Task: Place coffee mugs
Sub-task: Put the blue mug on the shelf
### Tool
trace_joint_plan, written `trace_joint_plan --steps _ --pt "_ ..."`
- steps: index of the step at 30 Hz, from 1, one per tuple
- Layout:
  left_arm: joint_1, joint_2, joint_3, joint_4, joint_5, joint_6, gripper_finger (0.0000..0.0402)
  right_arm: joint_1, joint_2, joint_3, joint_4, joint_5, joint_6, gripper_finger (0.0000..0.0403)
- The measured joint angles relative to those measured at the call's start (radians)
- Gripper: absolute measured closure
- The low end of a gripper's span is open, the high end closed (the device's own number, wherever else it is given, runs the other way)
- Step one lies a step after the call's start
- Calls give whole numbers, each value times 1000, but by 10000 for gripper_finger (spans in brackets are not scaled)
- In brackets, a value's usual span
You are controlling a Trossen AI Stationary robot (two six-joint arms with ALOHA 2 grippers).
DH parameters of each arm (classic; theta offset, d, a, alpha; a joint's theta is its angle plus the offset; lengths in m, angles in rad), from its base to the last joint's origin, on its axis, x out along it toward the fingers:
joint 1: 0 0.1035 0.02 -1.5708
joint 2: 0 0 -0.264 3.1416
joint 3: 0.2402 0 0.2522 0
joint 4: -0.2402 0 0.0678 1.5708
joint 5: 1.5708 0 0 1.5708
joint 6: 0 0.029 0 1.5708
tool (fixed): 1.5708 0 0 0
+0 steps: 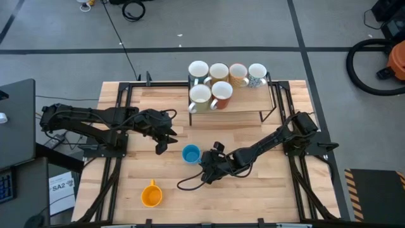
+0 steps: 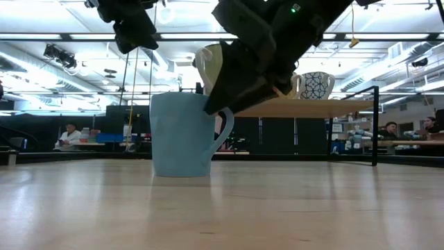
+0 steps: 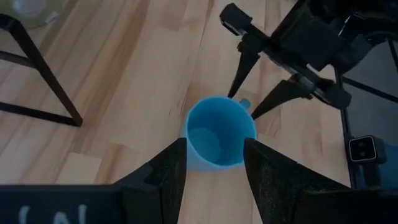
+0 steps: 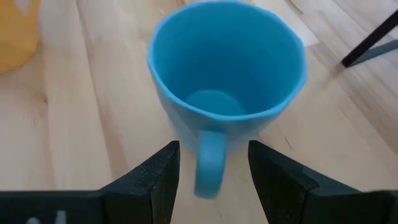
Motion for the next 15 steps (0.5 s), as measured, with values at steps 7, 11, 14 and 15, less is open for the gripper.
trace_joint_plan --steps 7,11,14,15 --pt "0 0 0 -3 0 0 235 -2 0 0 1 1 3 214" --pt "0 0 0 -2 0 -6 235 -4 0 0 6 0 3 235" --pt "0 0 0 -3 0 -7 235 -8 0 0 1 -6 20 257" --pt "0 0 0 -2 0 -7 235 -10 0 0 0 -7 31 265"
